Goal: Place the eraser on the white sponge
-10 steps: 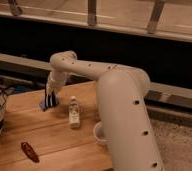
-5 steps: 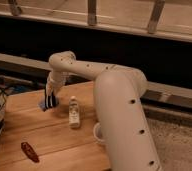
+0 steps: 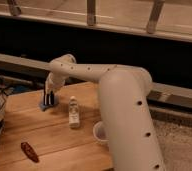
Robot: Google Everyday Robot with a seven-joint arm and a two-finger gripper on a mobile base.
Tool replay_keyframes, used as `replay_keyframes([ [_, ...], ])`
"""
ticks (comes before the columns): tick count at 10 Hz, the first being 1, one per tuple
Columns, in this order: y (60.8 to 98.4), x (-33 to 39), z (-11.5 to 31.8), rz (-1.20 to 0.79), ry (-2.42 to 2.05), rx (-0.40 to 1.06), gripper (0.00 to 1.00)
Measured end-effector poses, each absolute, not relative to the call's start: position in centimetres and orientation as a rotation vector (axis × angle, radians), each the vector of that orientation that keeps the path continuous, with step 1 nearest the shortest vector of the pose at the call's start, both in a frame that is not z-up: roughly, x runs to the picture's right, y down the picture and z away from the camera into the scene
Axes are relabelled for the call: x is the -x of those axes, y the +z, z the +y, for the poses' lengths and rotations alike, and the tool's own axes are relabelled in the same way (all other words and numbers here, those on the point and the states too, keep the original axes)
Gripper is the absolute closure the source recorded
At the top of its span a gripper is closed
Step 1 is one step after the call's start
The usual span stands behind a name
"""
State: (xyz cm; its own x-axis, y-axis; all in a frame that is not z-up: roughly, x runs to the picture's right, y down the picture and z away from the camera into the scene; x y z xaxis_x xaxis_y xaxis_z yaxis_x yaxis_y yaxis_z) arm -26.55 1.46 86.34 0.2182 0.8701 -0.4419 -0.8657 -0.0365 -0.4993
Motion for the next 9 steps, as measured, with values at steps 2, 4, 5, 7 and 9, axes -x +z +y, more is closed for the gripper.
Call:
replay_keyframes([
  [2,87.8,27.4,2.1,0.054,1.360,0.862,1.00],
  [4,88.2,27.8,2.6,0.095,1.344,0.896,0.98],
  [5,88.5,27.8,2.6,0.114,1.343,0.911,0.94],
  [7,88.6,27.2,2.9,0.122,1.343,0.920,0.89],
  [9,88.8,27.1,3.0,0.115,1.354,0.912,0.89],
])
